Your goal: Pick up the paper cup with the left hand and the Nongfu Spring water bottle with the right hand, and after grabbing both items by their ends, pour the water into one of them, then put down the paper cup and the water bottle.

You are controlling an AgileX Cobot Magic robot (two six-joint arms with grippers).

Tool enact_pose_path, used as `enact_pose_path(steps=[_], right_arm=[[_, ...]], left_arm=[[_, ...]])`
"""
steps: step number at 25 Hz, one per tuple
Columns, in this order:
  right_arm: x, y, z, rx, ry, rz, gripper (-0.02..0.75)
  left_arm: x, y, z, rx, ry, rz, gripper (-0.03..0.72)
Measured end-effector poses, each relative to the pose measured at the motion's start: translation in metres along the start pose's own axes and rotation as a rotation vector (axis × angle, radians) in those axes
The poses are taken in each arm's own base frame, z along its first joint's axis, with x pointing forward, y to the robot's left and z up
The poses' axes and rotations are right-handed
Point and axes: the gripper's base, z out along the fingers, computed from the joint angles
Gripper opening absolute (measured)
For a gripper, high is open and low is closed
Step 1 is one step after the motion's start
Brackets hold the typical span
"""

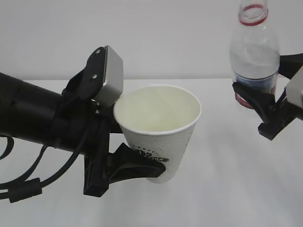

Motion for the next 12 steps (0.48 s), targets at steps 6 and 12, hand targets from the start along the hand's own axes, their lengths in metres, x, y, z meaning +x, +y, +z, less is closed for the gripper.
enact_pose_path(steps=[6, 12], right_arm=[[-0.009, -0.006, 0.004, 0.001, -0.05, -0.112, 0.513], [-0.013, -0.008, 0.007, -0.009, -0.07, -0.145, 0.513]], left_arm=[[-0.001, 0.0, 0.0, 0.002, -0.016, -0.018, 0.498], [-0.002, 0.0, 0.0, 0.002, -0.027, -0.022, 0.498]])
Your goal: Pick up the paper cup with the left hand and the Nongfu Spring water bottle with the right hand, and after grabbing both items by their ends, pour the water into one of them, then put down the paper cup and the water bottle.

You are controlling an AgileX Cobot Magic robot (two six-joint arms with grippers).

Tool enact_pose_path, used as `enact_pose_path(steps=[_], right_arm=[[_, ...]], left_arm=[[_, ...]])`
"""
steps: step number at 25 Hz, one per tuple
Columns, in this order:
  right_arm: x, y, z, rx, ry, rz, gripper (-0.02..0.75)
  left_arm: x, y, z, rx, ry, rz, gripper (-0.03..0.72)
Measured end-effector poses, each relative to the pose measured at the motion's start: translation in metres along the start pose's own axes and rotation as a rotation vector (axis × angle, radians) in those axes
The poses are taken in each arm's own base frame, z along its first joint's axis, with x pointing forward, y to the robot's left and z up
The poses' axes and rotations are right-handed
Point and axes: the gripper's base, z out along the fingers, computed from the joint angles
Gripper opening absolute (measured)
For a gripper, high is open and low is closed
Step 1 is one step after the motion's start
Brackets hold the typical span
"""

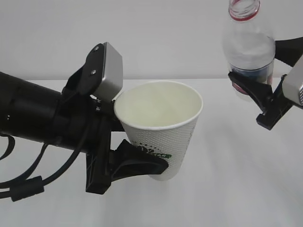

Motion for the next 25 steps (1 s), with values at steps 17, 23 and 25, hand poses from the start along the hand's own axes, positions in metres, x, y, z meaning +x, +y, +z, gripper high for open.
enact_pose_path(steps=[17, 23, 25], right_arm=[[-0.017, -0.013, 0.006, -0.011, -0.069, -0.142, 0.513], [-0.021, -0.016, 0.008, -0.016, -0.085, -0.192, 0.513], [-0.023, -0.019, 0.01, -0.014, -0.092, -0.205, 0.513]], left_arm=[[-0.004, 0.002, 0.0, -0.019, -0.049, 0.002, 0.496], [-0.004, 0.002, 0.0, -0.019, -0.049, 0.003, 0.496], [-0.005, 0.002, 0.0, -0.017, -0.05, 0.004, 0.496]])
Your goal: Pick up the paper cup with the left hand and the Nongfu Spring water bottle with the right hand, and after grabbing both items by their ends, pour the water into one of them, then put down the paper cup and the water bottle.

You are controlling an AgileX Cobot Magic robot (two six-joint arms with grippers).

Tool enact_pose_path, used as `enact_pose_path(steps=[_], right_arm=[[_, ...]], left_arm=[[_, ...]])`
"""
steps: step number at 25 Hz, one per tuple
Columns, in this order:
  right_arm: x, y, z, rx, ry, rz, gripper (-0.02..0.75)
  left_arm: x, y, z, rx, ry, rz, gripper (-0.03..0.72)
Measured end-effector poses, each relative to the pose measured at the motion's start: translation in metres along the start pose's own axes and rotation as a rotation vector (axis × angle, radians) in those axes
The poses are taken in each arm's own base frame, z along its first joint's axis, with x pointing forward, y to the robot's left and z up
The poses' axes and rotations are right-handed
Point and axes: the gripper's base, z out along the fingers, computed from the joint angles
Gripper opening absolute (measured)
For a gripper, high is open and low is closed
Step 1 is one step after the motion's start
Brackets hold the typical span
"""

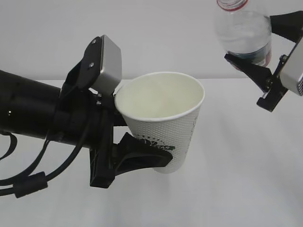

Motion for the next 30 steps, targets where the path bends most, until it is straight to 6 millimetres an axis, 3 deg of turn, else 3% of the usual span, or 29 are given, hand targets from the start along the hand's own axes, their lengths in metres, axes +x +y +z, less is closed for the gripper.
enact_pose_path(steps=[6, 30], right_arm=[[-0.006, -0.009, 0.005, -0.015, -0.033, -0.072, 0.513], [-0.012, -0.004, 0.006, -0.113, -0.076, -0.207, 0.513]], left_arm=[[-0.001, -0.001, 0.0, 0.016, -0.007, 0.0, 0.495], [-0.002, -0.007, 0.004, 0.033, -0.005, 0.011, 0.495]])
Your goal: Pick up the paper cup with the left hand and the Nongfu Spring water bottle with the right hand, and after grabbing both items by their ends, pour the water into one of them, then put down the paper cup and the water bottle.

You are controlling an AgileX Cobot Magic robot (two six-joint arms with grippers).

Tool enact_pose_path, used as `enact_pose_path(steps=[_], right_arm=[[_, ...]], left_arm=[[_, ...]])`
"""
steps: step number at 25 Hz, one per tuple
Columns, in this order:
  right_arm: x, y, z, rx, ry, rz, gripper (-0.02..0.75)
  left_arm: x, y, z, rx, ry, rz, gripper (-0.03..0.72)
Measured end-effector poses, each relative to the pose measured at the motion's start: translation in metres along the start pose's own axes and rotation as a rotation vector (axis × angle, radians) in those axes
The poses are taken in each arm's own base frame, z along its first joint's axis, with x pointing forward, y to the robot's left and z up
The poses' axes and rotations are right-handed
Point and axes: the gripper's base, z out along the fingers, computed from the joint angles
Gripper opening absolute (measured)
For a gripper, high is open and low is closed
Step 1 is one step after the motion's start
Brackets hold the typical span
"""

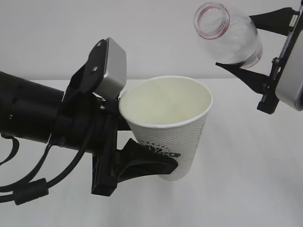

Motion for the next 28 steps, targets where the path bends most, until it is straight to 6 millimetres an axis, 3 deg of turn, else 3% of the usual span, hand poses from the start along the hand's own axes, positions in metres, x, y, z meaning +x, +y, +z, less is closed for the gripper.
enact_pose_path(steps=[12, 28], right_arm=[[-0.01, 0.002, 0.012, -0.059, 0.013, -0.109, 0.513], [-0.011, -0.005, 0.015, -0.043, 0.015, -0.186, 0.513]], left_arm=[[0.0, 0.0, 0.0, 0.002, -0.001, 0.0, 0.495], [0.0, 0.0, 0.0, 0.004, 0.0, 0.001, 0.495]])
